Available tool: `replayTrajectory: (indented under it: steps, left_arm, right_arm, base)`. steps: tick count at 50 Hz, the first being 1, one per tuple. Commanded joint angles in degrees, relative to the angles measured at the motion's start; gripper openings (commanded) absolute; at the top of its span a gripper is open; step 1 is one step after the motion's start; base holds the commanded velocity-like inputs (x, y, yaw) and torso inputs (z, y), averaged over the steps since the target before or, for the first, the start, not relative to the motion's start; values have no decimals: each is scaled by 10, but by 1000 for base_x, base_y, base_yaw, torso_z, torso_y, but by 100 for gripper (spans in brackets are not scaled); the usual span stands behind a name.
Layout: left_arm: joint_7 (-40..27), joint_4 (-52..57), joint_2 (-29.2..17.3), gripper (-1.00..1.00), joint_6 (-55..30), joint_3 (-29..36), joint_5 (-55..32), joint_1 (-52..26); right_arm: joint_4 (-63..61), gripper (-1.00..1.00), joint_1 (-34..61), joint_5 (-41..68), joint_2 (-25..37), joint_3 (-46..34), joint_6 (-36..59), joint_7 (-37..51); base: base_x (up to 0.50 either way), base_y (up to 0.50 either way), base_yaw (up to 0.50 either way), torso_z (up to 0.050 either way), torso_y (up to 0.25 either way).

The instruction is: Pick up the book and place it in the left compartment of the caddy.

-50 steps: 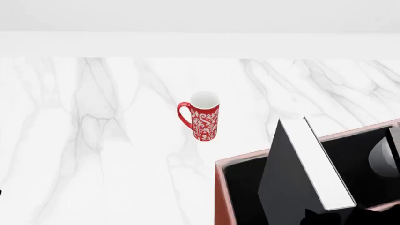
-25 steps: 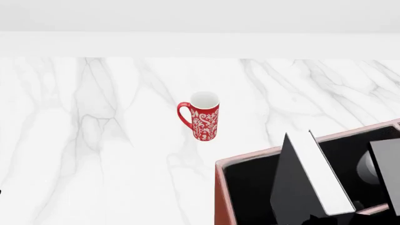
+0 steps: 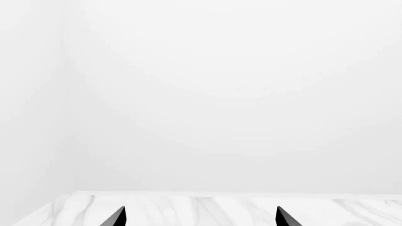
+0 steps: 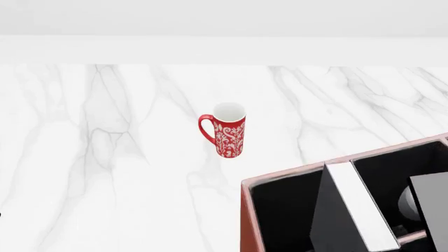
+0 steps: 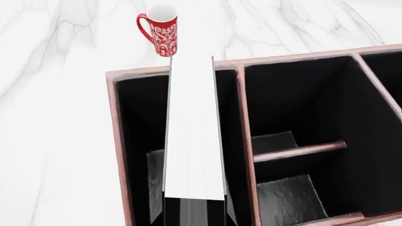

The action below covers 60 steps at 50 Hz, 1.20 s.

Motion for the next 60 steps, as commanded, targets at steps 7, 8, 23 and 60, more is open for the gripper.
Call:
replayTrajectory:
  steps: [7,8,23,60]
  left_arm:
    - [-2,0,-2,100,0,-1,-4,-1]
    - [-2,0,-2,100,0,-1,-4,-1]
    - [-2,-1,-3,100,3,1,-4,1]
    - [-6,1,-7,100,5,1,-10,2]
  right_arm:
    - [21,-100,-11,-81,-20,5,-7,-50]
    - [21,-100,-13,-84,-20,5,-7,-52]
    - [37,-100,-42,-133,-43,-6,-15,-72]
    - [103,-100,-43,-256,-125,-42,15,-108]
  base:
    - [0,0,0,1,1]
    - [0,0,0,0,0]
    - [0,0,0,0,1]
    - [0,0,0,0,1]
